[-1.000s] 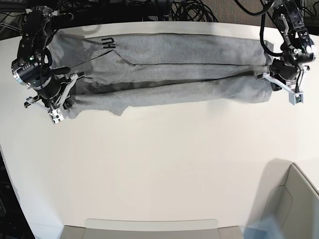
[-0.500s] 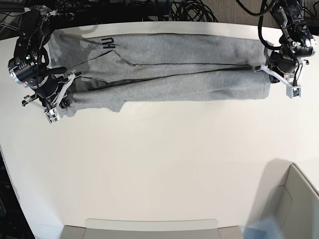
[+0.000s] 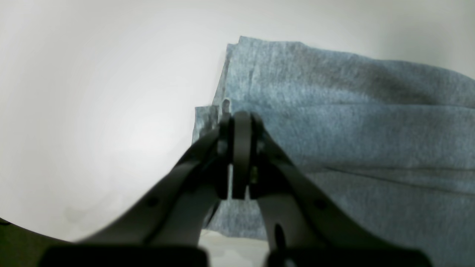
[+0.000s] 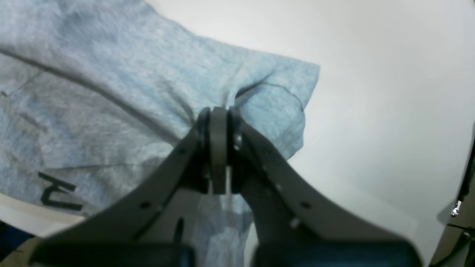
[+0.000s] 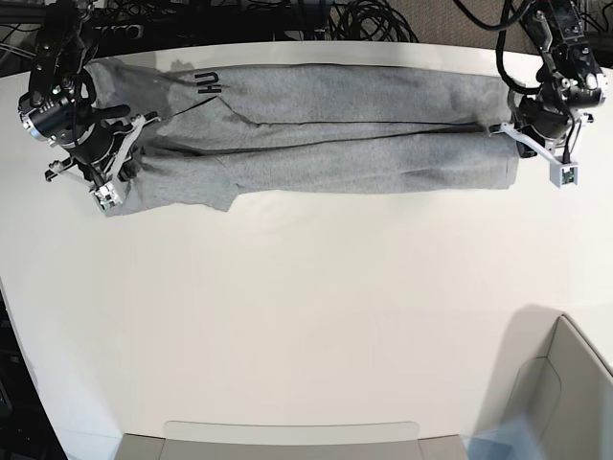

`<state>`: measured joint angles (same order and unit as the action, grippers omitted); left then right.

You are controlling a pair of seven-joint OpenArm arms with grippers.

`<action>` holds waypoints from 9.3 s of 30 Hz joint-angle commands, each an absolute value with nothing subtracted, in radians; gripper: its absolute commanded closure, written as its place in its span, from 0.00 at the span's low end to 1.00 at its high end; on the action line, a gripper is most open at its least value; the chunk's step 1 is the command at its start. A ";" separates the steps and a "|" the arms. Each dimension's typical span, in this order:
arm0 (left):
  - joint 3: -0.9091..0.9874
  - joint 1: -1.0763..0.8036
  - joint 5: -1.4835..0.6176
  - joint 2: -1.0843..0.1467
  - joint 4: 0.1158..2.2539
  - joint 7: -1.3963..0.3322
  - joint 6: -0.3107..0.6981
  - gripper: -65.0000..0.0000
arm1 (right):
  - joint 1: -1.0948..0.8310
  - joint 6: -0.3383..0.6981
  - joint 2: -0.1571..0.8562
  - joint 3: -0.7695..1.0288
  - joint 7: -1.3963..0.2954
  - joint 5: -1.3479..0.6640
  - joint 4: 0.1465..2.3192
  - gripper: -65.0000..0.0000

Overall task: Fold the T-shirt properly
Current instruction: 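Lift both side edges and fold them over toward the collar edge, then lower the folded edges onto the shirt and open both grippers, then regrasp the folded shirt's ends with both grippers, then lift the shirt end with the right gripper and fold it inward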

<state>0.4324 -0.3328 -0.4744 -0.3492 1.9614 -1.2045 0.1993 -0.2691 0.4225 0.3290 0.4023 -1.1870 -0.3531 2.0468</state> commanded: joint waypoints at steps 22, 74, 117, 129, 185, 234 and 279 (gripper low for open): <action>0.432 -0.387 -0.475 -0.320 1.968 -1.218 0.197 0.83 | -0.323 0.429 0.344 0.467 -1.178 -0.354 2.061 0.85; 0.441 -0.377 -0.475 -0.314 2.005 -1.264 0.197 0.79 | -0.358 0.427 0.338 0.475 -1.179 -0.358 2.063 0.53; 0.665 -0.236 -0.684 -0.166 2.022 -1.274 0.197 0.79 | -0.265 0.426 0.243 0.680 -1.181 -0.697 2.064 0.53; 0.622 -0.240 -0.682 -0.179 2.022 -1.305 0.197 0.79 | -0.266 0.426 0.243 0.680 -1.181 -0.697 2.064 0.53; 0.575 -0.222 -0.687 -0.133 2.020 -1.348 0.194 0.79 | -0.334 0.530 0.308 0.797 -1.110 -0.700 1.623 0.53; 0.581 -0.239 -0.687 -0.136 2.022 -1.353 0.194 0.79 | -0.183 0.544 0.260 0.707 -1.041 -0.630 1.400 1.00; 0.711 -0.294 -0.687 -0.213 2.005 -1.396 0.196 0.79 | -0.263 0.360 -0.004 -0.323 -1.050 0.568 2.057 1.00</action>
